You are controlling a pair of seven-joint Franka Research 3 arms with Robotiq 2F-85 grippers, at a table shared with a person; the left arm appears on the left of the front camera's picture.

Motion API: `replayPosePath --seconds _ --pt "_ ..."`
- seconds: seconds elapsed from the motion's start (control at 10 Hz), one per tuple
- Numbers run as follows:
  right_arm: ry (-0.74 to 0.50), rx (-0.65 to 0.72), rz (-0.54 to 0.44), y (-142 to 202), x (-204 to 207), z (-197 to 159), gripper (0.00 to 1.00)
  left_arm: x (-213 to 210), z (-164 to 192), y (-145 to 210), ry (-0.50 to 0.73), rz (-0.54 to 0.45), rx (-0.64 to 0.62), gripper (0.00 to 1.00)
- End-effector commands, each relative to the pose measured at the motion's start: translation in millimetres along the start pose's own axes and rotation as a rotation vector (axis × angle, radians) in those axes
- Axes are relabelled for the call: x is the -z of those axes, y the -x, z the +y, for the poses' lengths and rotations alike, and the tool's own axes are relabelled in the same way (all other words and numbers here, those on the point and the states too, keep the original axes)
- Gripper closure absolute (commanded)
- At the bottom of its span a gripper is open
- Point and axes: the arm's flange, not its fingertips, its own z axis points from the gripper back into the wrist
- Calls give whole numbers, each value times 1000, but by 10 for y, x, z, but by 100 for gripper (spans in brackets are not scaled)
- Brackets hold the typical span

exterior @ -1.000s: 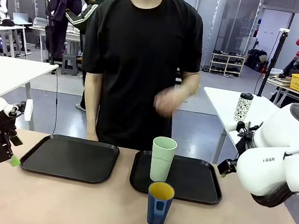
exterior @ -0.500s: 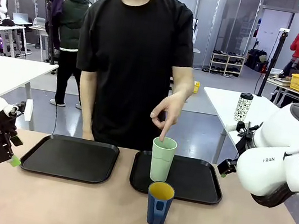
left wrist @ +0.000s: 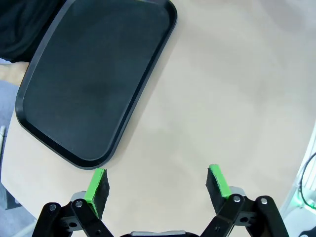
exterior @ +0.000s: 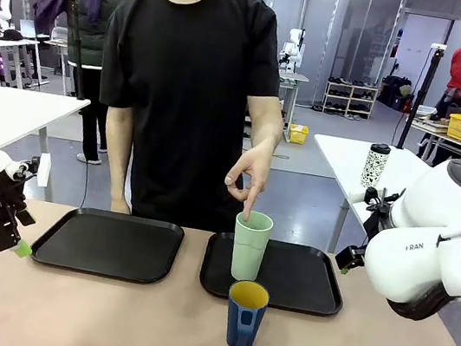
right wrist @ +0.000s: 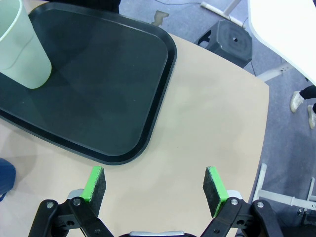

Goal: Sort and store the cups by type.
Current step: Pick up the Handle plastic cup and place it into the empty Flat Tray.

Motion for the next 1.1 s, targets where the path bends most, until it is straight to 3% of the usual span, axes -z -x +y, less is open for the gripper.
replayPosePath --seconds 0.0,0.2,0.6,0.9,1.0 --pt "3 -8 1 22 -4 7 0 23 -1 0 -18 16 -9 0" --pt "0 0 0 0 0 0 0 23 -1 0 -18 16 -9 0" --pt "123 -582 -47 -190 -497 -236 0 23 -1 0 -18 16 -9 0" --pt "-42 -900 23 -262 -658 -247 0 23 -1 0 -18 16 -9 0" --pt "-59 -950 49 -266 -667 -226 0 23 -1 0 -18 16 -9 0"
